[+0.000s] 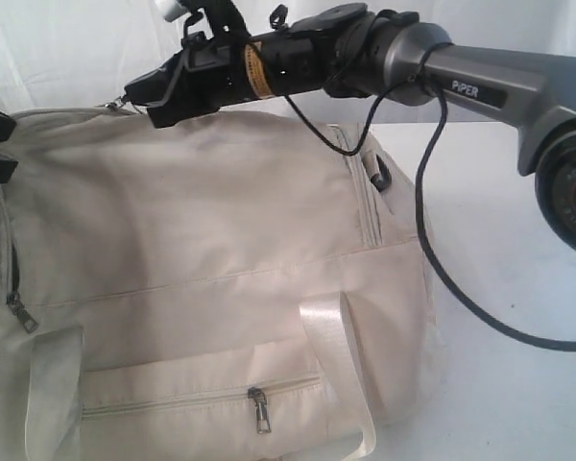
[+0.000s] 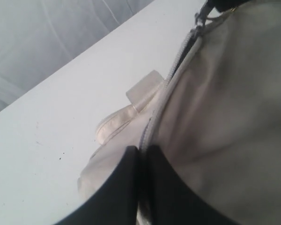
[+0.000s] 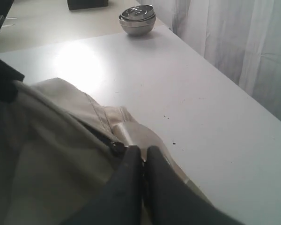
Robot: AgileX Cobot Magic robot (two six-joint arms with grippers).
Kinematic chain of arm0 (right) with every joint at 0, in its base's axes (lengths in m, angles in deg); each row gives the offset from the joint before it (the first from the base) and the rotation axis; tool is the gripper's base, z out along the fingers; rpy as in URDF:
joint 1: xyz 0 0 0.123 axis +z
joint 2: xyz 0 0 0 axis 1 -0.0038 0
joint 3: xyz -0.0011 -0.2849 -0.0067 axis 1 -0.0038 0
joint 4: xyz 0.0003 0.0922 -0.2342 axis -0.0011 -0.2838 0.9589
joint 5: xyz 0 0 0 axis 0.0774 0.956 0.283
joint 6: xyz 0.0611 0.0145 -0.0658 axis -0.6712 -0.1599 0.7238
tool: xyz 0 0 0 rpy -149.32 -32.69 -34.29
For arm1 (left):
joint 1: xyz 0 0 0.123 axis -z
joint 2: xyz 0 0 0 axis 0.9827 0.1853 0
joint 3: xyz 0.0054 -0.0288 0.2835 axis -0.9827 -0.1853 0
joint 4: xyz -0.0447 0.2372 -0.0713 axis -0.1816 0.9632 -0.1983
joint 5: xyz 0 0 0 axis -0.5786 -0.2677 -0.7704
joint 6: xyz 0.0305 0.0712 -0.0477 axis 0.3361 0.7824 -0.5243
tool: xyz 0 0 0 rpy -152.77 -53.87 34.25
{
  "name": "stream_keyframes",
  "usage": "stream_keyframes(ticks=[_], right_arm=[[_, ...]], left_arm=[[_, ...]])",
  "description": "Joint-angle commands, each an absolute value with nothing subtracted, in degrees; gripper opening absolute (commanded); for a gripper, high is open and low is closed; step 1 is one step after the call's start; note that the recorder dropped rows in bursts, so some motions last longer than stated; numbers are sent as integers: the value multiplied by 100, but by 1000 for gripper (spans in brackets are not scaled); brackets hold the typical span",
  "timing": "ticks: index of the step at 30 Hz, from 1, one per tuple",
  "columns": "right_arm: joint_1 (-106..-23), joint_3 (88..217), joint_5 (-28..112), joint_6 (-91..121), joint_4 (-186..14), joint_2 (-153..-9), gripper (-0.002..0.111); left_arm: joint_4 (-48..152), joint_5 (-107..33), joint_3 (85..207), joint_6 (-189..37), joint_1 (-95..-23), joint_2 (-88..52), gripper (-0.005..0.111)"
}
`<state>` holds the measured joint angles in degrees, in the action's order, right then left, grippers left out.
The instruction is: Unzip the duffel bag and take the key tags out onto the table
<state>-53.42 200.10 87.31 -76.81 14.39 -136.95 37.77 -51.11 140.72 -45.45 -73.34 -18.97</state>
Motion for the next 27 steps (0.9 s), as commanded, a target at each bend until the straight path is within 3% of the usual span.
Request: stream_keyframes(ticks=[1, 27], right_arm=[[-6001, 20022, 8999, -7737, 1418, -13521, 0], [-7853, 20022, 10663, -8090, 1418, -13433, 0]], left_arm=[[3948, -5303, 14077, -4599, -7460, -2036, 0], [3921, -5426, 14077, -4599, -7460, -2036, 0]])
